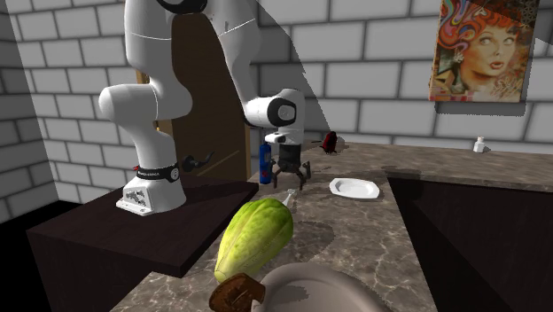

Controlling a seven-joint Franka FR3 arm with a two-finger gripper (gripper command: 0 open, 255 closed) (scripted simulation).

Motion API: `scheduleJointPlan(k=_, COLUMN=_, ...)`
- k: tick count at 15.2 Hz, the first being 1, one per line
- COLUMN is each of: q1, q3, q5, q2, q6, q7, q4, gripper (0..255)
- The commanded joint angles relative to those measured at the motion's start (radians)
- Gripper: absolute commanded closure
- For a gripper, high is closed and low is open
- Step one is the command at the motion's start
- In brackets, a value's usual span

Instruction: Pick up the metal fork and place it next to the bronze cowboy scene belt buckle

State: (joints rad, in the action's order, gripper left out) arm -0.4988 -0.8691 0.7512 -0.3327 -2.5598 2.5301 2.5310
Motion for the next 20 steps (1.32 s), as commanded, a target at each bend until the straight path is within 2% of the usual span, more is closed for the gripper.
scheduleJointPlan(k=1, q1=0.037, q3=0.052, q5=0.064, q2=-0.039, q6=-0.009, q7=0.049, q4=-0.013, gripper=0)
scheduleJointPlan(k=5, q1=0.083, q3=0.119, q5=0.149, q2=-0.094, q6=-0.027, q7=0.107, q4=-0.029, gripper=0)
scheduleJointPlan(k=13, q1=0.083, q3=0.119, q5=0.148, q2=-0.094, q6=-0.027, q7=0.107, q4=-0.030, gripper=0)
scheduleJointPlan(k=14, q1=0.083, q3=0.119, q5=0.148, q2=-0.094, q6=-0.027, q7=0.107, q4=-0.030, gripper=255)
scheduleJointPlan(k=20, q1=0.083, q3=0.119, q5=0.148, q2=-0.094, q6=-0.027, q7=0.107, q4=-0.030, gripper=255)
